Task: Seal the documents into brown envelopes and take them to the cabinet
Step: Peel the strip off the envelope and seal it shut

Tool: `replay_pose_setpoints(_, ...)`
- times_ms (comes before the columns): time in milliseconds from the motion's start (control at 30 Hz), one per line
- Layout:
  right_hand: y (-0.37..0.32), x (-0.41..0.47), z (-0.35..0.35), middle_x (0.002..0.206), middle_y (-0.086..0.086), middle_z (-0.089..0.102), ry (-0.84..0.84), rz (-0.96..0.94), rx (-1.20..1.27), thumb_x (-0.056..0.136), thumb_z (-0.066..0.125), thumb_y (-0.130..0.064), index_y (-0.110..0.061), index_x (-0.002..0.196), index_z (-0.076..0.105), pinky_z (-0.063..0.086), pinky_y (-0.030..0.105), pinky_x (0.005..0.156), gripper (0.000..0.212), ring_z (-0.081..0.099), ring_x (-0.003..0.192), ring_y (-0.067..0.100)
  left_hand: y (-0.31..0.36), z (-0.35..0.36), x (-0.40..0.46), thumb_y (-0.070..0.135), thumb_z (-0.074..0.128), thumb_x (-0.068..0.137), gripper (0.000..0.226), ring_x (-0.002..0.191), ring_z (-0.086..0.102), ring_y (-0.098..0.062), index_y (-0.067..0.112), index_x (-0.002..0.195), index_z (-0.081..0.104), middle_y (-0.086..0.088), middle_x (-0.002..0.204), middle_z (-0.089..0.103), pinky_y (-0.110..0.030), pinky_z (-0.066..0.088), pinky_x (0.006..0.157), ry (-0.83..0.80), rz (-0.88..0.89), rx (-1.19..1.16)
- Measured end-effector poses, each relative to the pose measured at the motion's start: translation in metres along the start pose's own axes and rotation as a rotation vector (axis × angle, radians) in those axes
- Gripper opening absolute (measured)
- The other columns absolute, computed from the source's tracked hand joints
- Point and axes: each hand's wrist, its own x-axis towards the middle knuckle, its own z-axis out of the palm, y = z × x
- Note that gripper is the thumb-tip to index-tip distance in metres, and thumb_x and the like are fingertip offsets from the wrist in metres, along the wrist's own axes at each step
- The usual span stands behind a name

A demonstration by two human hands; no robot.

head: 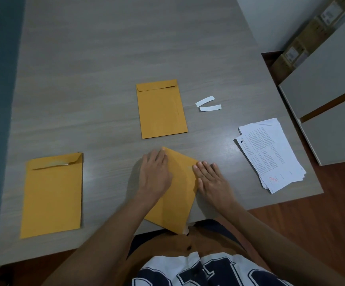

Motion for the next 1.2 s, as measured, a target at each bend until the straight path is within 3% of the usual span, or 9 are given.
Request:
replay_pose_setpoints(167,0.002,0.001,0.0,0.142,0.01,0.052,0.008,-0.024,-0.005,0.105,0.024,-0.022,-0.008,0.137,0.053,0.029,0.045,0.112,0.045,0.046,0.134,0.025,0.029,0.019,-0.004,0.042,0.015,0.101,0.061,0.15,-0.008,-0.019,0.019,0.155,-0.002,0.001,0.163,-0.009,-0.05,0.001,0.12,-0.022,0.266,0.038)
replay_pose_setpoints(567,0.005,0.002,-0.005,0.136,0.006,0.058,0.027,-0.051,-0.077,0.103,0.026,-0.026,-0.013,0.132,0.059,0.031,0.049,0.11,0.046,0.05,0.132,0.024,-0.02,0.022,-0.008,0.046,-0.017,0.086,0.071,0.151,-0.002,-0.019,0.031,0.154,-0.005,0.014,0.159,-0.01,-0.054,-0.002,0.118,-0.09,0.029,0.038)
replay_pose_setpoints(667,-0.001,0.018,-0.016,0.114,0.004,0.072,0.04,0.002,-0.011,0.094,0.043,-0.028,-0.016,0.11,0.073,0.044,0.049,0.103,0.036,0.059,0.119,0.031,-0.018,0.02,0.0,0.046,0.013,0.096,0.061,0.147,0.02,-0.024,0.026,0.153,0.025,0.009,0.16,0.02,-0.051,0.016,0.117,-0.017,0.029,-0.045)
replay_pose_setpoints(767,-0.001,0.037,-0.035,0.089,0.006,0.071,0.058,0.146,0.155,0.078,0.075,-0.028,-0.015,0.086,0.073,0.056,0.043,0.08,0.015,0.061,0.098,0.03,-0.019,0.011,0.019,0.035,0.06,0.091,0.041,0.126,0.047,-0.027,0.017,0.127,0.062,-0.003,0.133,0.06,-0.042,0.035,0.103,0.112,0.029,-0.173)
replay_pose_setpoints(833,-0.002,0.048,-0.042,0.085,0.007,0.067,-0.008,0.225,0.185,0.065,0.087,-0.03,-0.012,0.089,0.072,0.054,0.041,0.071,0.034,0.058,0.089,0.03,-0.016,0.0,0.03,0.039,0.071,0.083,0.045,0.115,0.047,-0.025,0.018,0.122,0.063,-0.005,0.119,0.06,-0.036,0.039,0.095,0.12,0.026,-0.208)
replay_pose_setpoints(900,-0.005,0.058,-0.048,0.1,0.006,0.062,-0.106,0.313,0.198,0.07,0.082,-0.039,-0.015,0.103,0.068,0.048,0.038,0.082,0.043,0.052,0.098,0.027,-0.011,-0.008,0.039,0.045,0.074,0.078,0.056,0.109,0.041,-0.022,0.024,0.127,0.057,-0.003,0.116,0.048,-0.033,0.038,0.09,0.069,0.033,-0.211)
replay_pose_setpoints(1033,-0.004,0.079,-0.059,0.109,0.002,0.056,-0.286,0.379,0.236,0.075,0.077,-0.043,-0.021,0.102,0.066,0.043,0.033,0.09,0.037,0.045,0.107,0.022,-0.009,-0.018,0.05,0.045,0.08,0.071,0.049,0.106,0.038,-0.019,0.024,0.108,0.056,0.002,0.112,0.04,-0.029,0.033,0.083,0.009,0.012,-0.199)
replay_pose_setpoints(1133,-0.005,0.091,-0.067,0.095,0.0,0.059,-0.352,0.392,0.441,0.073,0.082,-0.031,-0.02,0.089,0.06,0.05,0.034,0.082,0.029,0.054,0.099,0.021,-0.017,-0.027,0.054,0.033,0.082,0.072,0.043,0.101,0.044,-0.018,0.023,0.099,0.051,0.005,0.105,0.046,-0.029,0.033,0.074,-0.06,-0.022,-0.322)
replay_pose_setpoints(1200,-0.005,0.104,-0.076,0.088,-0.003,0.059,-0.302,0.452,0.635,0.074,0.082,-0.02,-0.016,0.09,0.059,0.049,0.024,0.068,0.028,0.057,0.088,0.015,-0.032,-0.035,0.058,0.022,0.081,0.075,0.037,0.094,0.05,-0.02,0.022,0.094,0.05,0.004,0.098,0.054,-0.031,0.035,0.067,-0.105,-0.061,-0.582)
